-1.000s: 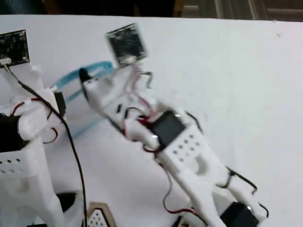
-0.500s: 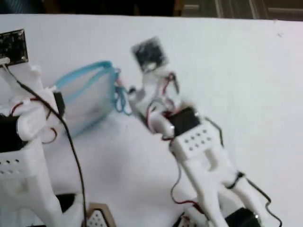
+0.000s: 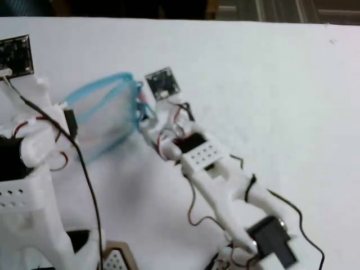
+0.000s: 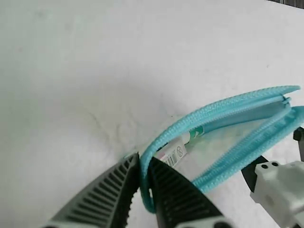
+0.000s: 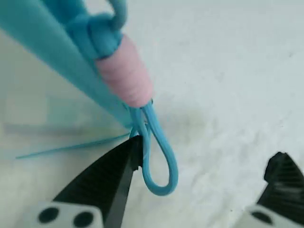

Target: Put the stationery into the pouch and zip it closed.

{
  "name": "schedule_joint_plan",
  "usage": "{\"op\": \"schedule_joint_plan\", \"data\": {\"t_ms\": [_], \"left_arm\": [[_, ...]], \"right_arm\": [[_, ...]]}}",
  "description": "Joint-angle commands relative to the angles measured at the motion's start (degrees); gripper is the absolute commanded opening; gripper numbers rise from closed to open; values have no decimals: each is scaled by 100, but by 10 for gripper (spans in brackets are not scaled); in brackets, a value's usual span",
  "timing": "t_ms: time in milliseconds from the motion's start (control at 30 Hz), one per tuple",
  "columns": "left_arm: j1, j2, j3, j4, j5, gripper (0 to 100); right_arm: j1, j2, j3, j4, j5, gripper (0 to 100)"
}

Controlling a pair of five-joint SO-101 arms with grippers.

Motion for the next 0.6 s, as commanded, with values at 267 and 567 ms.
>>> {"op": "schedule_joint_plan", "data": {"t_ms": [267,567], "left_arm": [[-31,136,79,-70,-9,24],[-31,92,325,-255,-9,24]], "right_arm": [[-31,84,-62,-224,-35,394],[127,866,-536,-892,-44,394]]}}
